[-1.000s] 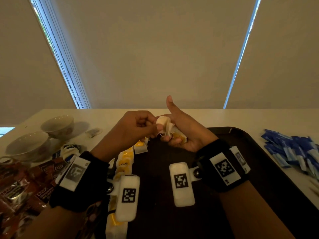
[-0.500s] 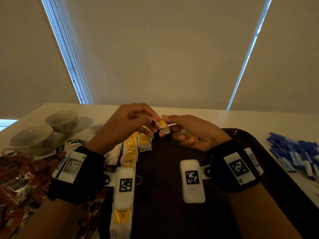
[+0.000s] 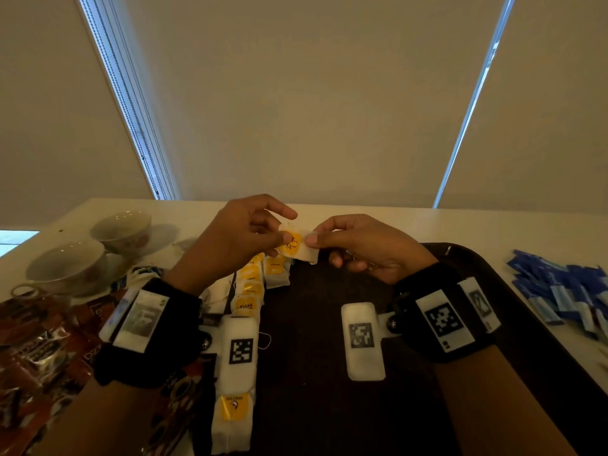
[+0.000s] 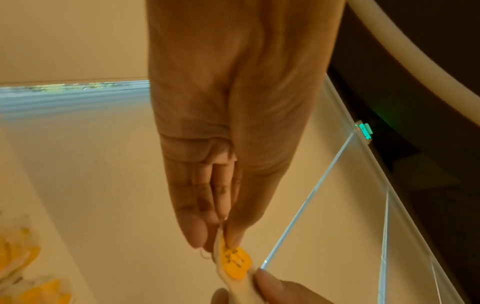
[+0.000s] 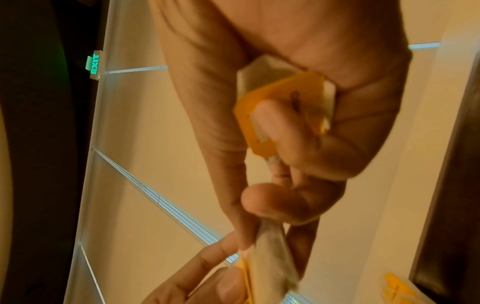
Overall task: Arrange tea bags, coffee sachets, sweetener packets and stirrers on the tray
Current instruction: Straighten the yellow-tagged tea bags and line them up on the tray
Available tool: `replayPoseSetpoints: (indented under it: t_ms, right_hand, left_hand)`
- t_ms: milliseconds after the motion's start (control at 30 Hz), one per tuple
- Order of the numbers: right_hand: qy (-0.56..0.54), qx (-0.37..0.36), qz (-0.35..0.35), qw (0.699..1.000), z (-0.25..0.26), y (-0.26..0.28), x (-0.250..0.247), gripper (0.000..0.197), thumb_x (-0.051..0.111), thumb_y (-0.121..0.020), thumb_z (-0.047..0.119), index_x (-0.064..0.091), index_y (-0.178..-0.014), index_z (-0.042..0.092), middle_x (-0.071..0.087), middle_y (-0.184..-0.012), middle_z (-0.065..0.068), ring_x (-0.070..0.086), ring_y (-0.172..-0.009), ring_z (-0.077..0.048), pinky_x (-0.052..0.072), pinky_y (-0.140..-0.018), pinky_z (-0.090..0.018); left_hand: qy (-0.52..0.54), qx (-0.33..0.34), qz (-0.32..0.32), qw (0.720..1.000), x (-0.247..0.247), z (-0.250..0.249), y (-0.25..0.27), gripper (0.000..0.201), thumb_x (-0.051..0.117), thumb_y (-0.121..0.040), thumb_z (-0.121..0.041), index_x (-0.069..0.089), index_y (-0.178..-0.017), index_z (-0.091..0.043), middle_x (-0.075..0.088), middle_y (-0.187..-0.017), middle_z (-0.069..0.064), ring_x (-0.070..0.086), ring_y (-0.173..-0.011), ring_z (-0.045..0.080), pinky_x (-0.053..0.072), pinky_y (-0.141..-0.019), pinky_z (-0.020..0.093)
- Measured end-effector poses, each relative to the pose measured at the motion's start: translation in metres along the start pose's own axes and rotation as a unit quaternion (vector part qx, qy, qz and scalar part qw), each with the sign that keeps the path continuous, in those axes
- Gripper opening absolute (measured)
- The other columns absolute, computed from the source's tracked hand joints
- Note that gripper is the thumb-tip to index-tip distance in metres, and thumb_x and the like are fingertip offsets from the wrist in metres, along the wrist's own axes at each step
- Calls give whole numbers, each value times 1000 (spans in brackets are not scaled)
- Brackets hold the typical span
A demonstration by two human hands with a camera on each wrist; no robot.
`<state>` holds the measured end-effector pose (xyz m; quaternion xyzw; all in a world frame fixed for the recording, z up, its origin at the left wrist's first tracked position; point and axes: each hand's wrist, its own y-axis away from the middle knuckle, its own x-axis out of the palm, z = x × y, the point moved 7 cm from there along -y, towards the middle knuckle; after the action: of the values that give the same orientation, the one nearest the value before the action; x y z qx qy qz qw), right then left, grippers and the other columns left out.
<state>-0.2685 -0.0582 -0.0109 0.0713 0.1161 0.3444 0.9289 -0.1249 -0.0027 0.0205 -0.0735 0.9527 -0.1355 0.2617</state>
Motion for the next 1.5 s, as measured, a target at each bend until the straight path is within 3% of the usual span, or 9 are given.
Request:
replayPoseSetpoints:
  t_ms: [133,233,400,467,600,800,1200,1333,1500]
  right_hand:
    - [8,-4,-21,1000,-1,0,-7,18,69,-82,14,62,-98,12,65,-76,-1,44,-44,-5,26,-31,-12]
    - [4,-9,-29,1000,-2,0,-14,24,68,-83,14,60,-105,12,70,-88,-6,43,-44,-5,27,-32,-13]
    - [-8,-3,-38,999,-2,-1,-20,28,68,-83,16,59,-109,13,70,-87,-6,42,-43,-4,28,-32,-13]
    - [-9,-4,-40,999,-2,-1,-21,28,68,-83,16,59,-110,12,69,-87,-6,42,-43,-4,27,-31,-12]
    - [-19,-5,-39,999,-1,-1,-21,29,67,-84,15,59,-111,10,68,-87,-7,42,-42,-4,28,-31,-12]
    - [-18,-1,-30,999,-3,-1,-20,29,67,-83,17,60,-111,10,69,-85,-6,43,-43,-5,29,-32,-12]
    - [-31,17,-26,999,-4,-3,-15,26,62,-88,29,59,-107,11,69,-89,-7,42,-43,-5,29,-32,-12]
    - [-35,19,-27,999,-4,-3,-12,45,47,-91,51,58,-110,12,69,-91,-9,40,-45,-5,27,-32,-12]
    - [-150,23,8,988,-3,-6,-5,73,30,-85,72,57,-111,9,68,-91,-17,40,-41,-8,24,-29,-14]
  left_hand:
    - [-119,33,9,992,-7,-6,1,19,73,-79,-11,68,-92,-24,68,-77,-3,64,-73,5,51,-69,10]
    - [-267,33,98,958,4,-8,-9,13,70,-83,-16,68,-88,-27,63,-80,-18,59,-74,-8,42,-65,2]
    - [-392,19,250,885,27,9,-22,12,61,-89,-16,69,-96,-22,54,-80,-22,51,-74,-4,36,-68,7]
    - [-383,0,315,868,34,21,-22,11,62,-88,-19,69,-95,-25,55,-81,-24,52,-75,-6,35,-68,6]
    - [-328,-34,401,855,43,32,-19,12,65,-87,-18,68,-91,-28,67,-93,-10,59,-83,-1,45,-80,18]
    - [-444,-17,343,828,51,44,-33,28,64,-86,-13,64,-113,-16,59,-105,0,48,-90,9,37,-77,20]
    - [-473,-4,274,838,44,57,-35,36,65,-86,-21,53,-120,-18,59,-110,2,48,-93,14,44,-83,31]
    - [-444,21,237,864,37,47,-37,36,65,-86,-27,52,-119,-25,57,-104,-8,49,-91,9,43,-77,25]
    - [-250,106,92,958,17,-4,-31,10,69,-83,-25,62,-89,-24,59,-77,-17,56,-72,2,41,-61,10]
